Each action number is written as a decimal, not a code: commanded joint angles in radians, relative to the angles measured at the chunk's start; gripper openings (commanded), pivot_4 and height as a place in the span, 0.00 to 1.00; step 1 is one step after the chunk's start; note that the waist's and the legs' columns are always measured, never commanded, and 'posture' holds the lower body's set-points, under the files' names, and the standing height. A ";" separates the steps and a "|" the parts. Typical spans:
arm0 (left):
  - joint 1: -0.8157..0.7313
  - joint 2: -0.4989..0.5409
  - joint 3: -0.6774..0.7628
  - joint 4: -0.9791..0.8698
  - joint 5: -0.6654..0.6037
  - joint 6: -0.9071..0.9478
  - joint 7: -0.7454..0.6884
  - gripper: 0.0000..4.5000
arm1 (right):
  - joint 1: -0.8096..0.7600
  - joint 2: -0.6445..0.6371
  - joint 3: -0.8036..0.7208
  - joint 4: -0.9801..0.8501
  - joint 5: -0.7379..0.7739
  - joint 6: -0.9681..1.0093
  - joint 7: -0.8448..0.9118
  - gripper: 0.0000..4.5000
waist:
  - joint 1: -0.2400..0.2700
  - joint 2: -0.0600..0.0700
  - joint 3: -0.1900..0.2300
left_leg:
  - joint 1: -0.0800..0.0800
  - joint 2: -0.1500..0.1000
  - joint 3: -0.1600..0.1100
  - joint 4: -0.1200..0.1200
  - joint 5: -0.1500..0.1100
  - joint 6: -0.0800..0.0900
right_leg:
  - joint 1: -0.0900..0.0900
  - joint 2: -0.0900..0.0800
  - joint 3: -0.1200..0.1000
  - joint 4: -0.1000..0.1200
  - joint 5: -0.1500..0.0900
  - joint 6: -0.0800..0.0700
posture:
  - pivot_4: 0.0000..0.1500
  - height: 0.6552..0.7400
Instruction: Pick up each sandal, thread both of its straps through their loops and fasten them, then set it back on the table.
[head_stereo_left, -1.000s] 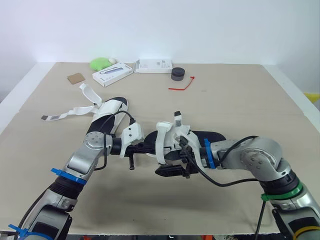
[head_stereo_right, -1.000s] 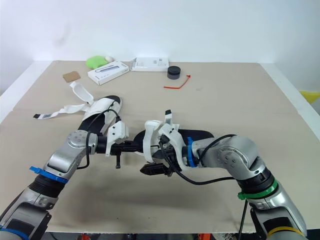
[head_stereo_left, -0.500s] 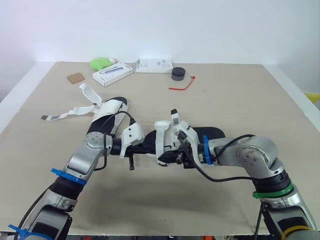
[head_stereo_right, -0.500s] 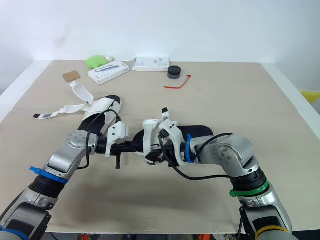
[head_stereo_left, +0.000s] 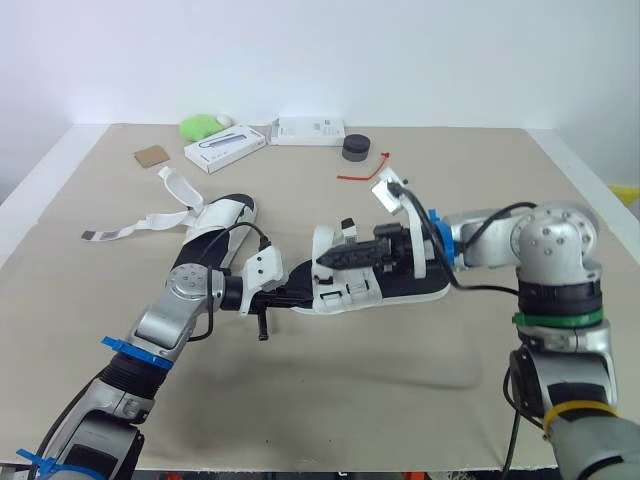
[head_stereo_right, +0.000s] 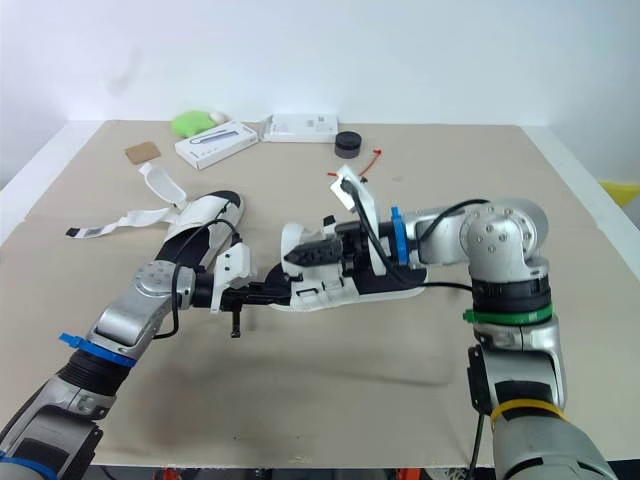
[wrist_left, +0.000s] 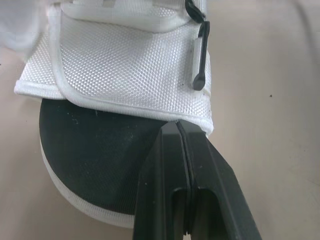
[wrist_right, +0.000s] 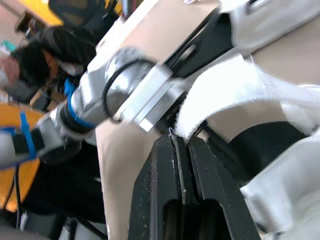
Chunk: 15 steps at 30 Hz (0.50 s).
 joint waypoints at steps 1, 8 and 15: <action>-0.008 0.000 0.006 0.007 0.004 -0.012 -0.001 0.00 | -0.037 -0.017 0.026 0.048 -0.039 0.012 0.060 0.01 | 0.000 0.000 0.000 | 0.000 0.000 0.000 0.000 0.000 0.000 | 0.000 -0.001 0.000 0.000 0.000 0.000 | 1.00 1.00; 0.000 0.000 0.005 -0.001 0.006 -0.012 0.004 0.00 | -0.037 0.008 0.069 0.113 -0.103 0.040 0.113 0.01 | 0.000 0.000 0.000 | -0.002 -0.001 0.000 0.000 -0.001 0.002 | -0.002 -0.003 -0.001 0.000 0.001 0.001 | 1.00 1.00; 0.002 0.003 0.007 -0.002 0.005 -0.012 0.003 0.00 | -0.061 0.018 0.120 0.175 -0.203 -0.022 0.165 0.01 | 0.000 0.000 0.000 | -0.002 -0.001 0.000 0.000 -0.001 0.002 | -0.002 -0.003 -0.002 0.000 0.001 0.001 | 1.00 1.00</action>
